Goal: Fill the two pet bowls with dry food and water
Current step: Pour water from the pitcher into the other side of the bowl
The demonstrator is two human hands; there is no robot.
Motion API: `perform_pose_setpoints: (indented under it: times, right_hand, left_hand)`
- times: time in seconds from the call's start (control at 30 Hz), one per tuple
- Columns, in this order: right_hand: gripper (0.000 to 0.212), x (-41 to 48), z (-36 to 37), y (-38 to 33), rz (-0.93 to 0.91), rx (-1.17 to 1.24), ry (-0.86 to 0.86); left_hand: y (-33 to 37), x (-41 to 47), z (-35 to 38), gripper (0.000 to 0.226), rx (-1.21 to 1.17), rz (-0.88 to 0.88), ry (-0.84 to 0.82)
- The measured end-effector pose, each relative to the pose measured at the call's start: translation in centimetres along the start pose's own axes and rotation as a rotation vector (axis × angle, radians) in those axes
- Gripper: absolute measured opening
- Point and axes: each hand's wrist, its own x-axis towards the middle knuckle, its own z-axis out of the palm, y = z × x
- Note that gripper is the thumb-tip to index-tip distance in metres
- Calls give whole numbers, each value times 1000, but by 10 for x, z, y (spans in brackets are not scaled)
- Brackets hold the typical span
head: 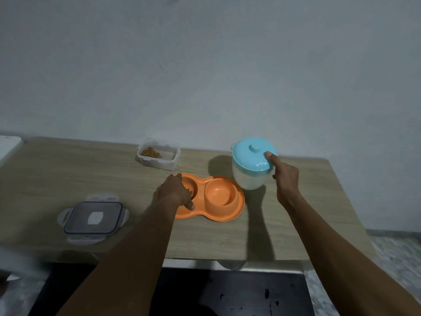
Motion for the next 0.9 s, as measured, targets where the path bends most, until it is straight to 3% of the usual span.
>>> perform_pose_setpoints:
  times: [0.3, 0.4, 0.57, 0.9]
  right_hand:
    - [84, -53, -32, 4, -35, -112, -8]
    - [67, -66, -35, 7, -1, -154, -6]
    - [89, -76, -37, 13, 6, -260, 28]
    - [72, -89, -40, 9, -1, -374, 69]
  left_hand:
    - [-1, -7, 2, 128, 29, 23, 0]
    - [-1, -6, 4, 127, 45, 20, -7]
    - [-6, 0, 7, 129, -8, 23, -4]
    - [-11, 2, 12, 127, -77, 42, 20]
